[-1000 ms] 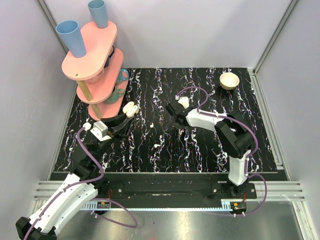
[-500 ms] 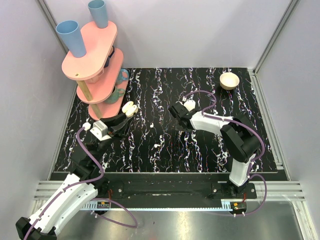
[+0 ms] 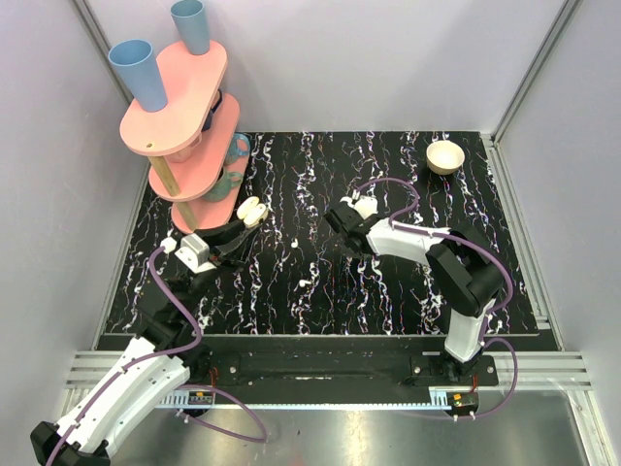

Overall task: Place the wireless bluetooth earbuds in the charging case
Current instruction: Adjust the right earbud at the center of the board.

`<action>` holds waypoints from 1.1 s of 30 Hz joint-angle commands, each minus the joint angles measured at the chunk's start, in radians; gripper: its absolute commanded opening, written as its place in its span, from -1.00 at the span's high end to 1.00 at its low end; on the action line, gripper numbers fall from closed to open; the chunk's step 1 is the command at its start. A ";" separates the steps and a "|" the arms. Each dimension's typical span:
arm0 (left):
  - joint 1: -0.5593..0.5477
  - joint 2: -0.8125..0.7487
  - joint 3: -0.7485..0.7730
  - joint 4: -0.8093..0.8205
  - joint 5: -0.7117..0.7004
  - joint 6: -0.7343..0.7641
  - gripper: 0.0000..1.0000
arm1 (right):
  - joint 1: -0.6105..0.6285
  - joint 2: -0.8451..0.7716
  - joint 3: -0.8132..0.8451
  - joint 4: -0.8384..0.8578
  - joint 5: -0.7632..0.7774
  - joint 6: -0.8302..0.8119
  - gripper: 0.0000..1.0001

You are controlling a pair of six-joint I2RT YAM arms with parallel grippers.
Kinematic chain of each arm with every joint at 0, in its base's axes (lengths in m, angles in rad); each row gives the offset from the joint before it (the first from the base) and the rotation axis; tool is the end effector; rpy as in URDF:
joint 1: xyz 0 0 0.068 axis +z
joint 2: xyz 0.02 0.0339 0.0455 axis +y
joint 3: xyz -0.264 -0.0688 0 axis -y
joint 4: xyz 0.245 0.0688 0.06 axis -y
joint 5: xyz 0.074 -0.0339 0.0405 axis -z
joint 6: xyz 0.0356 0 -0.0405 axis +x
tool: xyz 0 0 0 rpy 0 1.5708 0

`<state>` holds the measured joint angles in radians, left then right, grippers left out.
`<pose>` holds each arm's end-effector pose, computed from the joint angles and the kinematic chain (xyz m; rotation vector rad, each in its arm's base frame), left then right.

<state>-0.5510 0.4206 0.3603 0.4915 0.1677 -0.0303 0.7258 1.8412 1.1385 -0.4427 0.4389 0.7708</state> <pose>0.1045 -0.0712 0.3120 0.4445 1.0789 -0.6107 0.2794 0.2277 0.1586 0.1793 2.5344 -0.0419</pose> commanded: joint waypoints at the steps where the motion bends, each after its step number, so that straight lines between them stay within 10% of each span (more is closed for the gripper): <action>1: -0.003 -0.005 0.040 0.025 -0.022 0.004 1.00 | 0.012 -0.010 0.041 -0.022 0.057 -0.070 0.59; 33: -0.004 -0.109 0.092 -0.151 -0.254 0.023 1.00 | 0.101 0.274 0.337 -0.274 0.265 -0.545 0.52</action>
<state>-0.5510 0.3210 0.4114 0.3286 -0.0441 -0.0219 0.7990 2.0701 1.4105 -0.6792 0.6727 0.2649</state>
